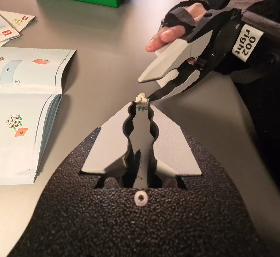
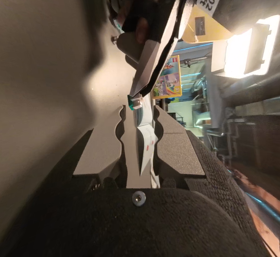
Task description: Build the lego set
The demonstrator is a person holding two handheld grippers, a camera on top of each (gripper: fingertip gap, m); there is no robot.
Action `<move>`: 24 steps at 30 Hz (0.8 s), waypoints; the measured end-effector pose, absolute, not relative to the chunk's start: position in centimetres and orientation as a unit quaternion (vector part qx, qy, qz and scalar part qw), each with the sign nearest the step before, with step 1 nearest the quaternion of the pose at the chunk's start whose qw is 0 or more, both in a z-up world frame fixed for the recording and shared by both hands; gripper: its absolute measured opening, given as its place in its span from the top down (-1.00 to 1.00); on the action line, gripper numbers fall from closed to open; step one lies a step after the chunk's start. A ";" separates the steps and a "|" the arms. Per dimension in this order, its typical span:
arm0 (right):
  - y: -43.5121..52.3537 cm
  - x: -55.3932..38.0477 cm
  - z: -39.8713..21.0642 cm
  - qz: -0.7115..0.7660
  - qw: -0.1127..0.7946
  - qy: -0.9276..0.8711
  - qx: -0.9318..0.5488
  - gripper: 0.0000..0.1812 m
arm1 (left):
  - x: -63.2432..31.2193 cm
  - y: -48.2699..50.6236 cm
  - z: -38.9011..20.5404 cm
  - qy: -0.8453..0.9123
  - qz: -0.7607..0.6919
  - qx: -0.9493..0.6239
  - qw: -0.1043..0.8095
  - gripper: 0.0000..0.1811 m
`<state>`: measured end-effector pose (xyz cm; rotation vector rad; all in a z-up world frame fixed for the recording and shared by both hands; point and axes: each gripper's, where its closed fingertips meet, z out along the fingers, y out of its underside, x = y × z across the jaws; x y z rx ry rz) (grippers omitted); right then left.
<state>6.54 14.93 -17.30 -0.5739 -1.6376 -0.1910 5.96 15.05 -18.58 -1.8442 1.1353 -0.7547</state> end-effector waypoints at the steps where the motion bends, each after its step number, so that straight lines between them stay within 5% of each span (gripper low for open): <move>1: 15.0 6.6 -17.2 -0.085 0.646 -0.716 -0.252 0.63 | 6.0 15.0 -18.6 0.451 -0.300 -0.733 0.411 0.85; 24: 14.6 6.4 -18.3 -0.131 0.639 -0.734 -0.189 0.74 | 6.2 14.8 -18.7 0.438 -0.324 -0.740 0.395 0.85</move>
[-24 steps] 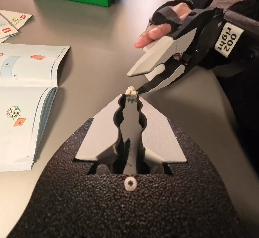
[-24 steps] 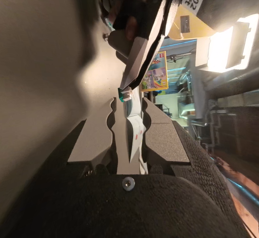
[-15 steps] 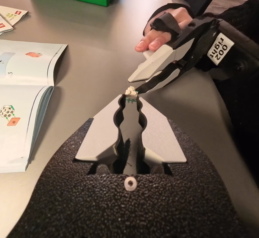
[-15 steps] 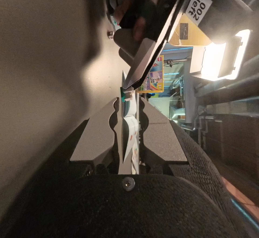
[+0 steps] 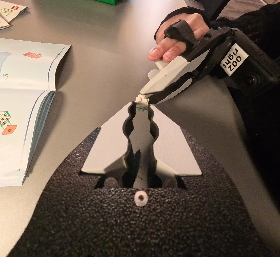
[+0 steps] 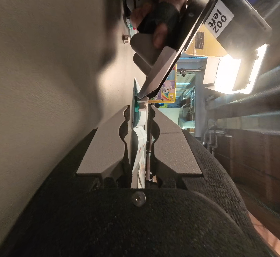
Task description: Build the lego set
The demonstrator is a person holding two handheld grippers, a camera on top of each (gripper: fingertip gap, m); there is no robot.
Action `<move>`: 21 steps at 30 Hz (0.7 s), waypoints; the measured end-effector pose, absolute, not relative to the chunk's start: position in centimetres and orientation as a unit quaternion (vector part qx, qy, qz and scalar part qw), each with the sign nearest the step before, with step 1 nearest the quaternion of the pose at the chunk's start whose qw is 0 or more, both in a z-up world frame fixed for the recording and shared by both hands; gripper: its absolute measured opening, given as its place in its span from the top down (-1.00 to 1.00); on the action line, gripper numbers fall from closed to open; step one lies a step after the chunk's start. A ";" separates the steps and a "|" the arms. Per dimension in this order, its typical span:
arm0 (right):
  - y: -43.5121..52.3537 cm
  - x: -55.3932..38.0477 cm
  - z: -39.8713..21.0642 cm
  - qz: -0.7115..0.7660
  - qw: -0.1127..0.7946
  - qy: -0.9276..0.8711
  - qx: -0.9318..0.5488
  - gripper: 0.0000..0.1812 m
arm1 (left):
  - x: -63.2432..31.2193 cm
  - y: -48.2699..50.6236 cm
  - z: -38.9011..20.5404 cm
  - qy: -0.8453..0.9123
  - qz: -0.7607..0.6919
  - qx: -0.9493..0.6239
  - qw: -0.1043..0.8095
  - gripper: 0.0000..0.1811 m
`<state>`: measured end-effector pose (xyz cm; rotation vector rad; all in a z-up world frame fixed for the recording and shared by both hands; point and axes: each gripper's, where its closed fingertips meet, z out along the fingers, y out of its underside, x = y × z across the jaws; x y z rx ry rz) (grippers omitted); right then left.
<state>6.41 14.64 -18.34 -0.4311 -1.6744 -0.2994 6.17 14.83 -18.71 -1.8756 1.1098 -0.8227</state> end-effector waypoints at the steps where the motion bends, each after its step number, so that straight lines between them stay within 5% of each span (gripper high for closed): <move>1: 14.6 6.4 -18.4 -0.130 0.638 -0.735 -0.190 0.74 | 6.2 14.8 -18.7 0.438 -0.327 -0.739 0.395 0.85; 21: 14.7 6.4 -18.8 -0.118 0.633 -0.738 -0.204 0.85 | 6.3 14.5 -19.4 0.430 -0.341 -0.751 0.368 0.85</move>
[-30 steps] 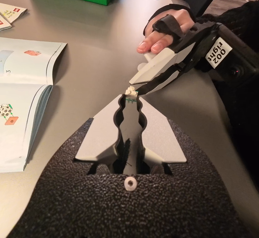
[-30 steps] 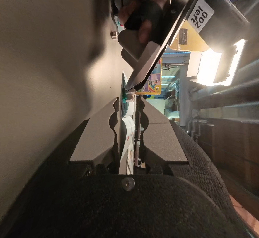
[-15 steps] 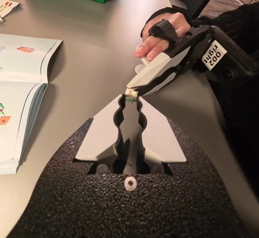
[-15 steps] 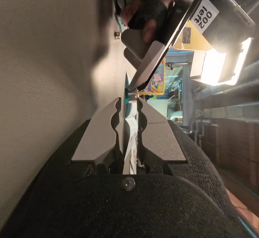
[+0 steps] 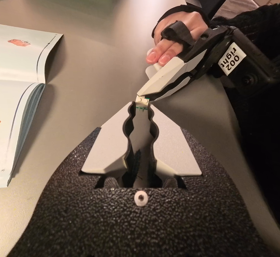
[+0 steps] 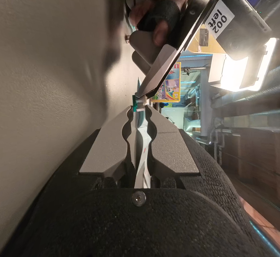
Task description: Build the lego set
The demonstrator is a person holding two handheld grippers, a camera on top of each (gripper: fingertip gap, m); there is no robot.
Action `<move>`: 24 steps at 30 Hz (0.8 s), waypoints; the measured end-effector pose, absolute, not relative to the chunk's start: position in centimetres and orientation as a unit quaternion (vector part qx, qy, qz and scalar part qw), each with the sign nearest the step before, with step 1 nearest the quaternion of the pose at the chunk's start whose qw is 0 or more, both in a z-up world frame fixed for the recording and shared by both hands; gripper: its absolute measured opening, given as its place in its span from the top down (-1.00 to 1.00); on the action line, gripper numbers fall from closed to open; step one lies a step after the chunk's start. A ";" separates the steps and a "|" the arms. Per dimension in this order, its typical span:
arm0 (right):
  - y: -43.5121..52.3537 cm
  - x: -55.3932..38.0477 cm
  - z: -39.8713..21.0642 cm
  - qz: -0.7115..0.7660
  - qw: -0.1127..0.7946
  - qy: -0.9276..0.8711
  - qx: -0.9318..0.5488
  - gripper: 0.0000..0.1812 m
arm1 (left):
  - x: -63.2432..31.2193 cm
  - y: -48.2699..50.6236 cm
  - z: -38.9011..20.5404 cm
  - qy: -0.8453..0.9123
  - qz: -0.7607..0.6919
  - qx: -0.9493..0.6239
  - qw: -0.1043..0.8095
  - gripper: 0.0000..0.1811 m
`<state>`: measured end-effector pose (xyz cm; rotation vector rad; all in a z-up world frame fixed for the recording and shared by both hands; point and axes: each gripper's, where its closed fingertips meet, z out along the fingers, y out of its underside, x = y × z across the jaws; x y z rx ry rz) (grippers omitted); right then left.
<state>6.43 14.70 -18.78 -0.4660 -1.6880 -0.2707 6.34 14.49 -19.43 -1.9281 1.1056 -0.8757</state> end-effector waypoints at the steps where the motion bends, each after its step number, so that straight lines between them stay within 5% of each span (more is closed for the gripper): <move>1: 14.7 6.4 -18.8 -0.119 0.632 -0.738 -0.204 0.86 | 6.4 14.5 -19.4 0.430 -0.340 -0.751 0.367 0.85; 24: 15.0 6.3 -19.7 0.010 0.596 -0.736 -0.322 0.82 | 6.2 14.7 -20.0 0.425 -0.329 -0.763 0.358 0.85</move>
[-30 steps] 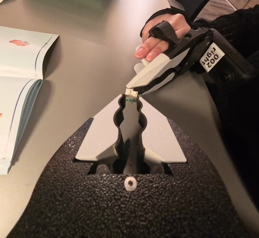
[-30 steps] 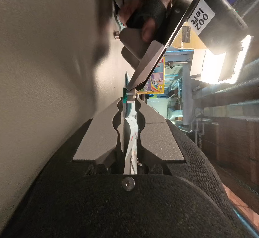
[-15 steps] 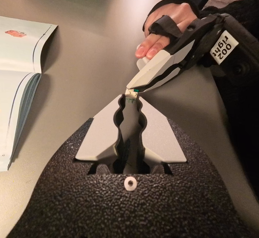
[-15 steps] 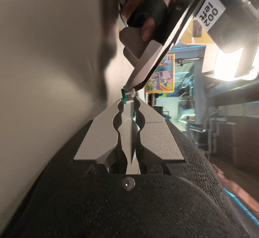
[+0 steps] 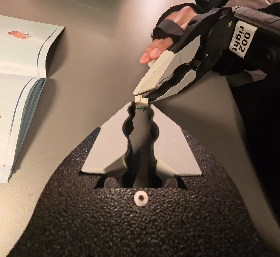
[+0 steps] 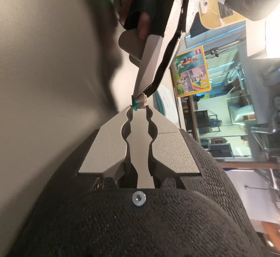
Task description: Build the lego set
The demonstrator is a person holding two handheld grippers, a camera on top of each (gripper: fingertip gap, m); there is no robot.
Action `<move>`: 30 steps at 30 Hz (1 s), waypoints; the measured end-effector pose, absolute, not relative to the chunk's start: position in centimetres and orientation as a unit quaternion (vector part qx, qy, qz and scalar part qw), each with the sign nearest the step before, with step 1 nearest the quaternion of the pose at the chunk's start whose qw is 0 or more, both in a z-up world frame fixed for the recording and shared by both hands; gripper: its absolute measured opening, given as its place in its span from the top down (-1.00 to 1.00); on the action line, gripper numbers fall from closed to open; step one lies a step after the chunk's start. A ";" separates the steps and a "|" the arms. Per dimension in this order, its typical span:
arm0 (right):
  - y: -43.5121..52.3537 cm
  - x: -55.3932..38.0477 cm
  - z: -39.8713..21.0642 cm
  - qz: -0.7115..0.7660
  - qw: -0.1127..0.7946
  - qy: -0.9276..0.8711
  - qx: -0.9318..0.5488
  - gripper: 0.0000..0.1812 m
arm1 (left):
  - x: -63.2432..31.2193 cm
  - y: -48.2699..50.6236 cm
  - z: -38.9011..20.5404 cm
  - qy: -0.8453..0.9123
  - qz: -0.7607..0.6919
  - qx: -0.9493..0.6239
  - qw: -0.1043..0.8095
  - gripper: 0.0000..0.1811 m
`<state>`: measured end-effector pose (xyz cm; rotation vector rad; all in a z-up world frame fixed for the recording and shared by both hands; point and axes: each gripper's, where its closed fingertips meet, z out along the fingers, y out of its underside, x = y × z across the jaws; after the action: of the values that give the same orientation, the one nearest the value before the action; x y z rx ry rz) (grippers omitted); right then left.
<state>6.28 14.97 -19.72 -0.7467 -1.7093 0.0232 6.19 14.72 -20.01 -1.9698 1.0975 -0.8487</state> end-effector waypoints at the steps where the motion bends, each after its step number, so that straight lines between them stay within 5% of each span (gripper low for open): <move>1: 15.0 6.3 -19.7 0.011 0.596 -0.735 -0.323 0.82 | 6.2 14.7 -20.0 0.424 -0.330 -0.764 0.357 0.85; 30: 15.2 6.0 -20.6 -0.021 0.577 -0.757 -0.307 0.85 | 6.0 14.8 -20.8 0.410 -0.334 -0.778 0.340 0.85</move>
<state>5.96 15.16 -20.63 -0.7175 -1.7714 -0.0487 6.02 14.83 -20.81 -2.0259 1.0665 -0.8686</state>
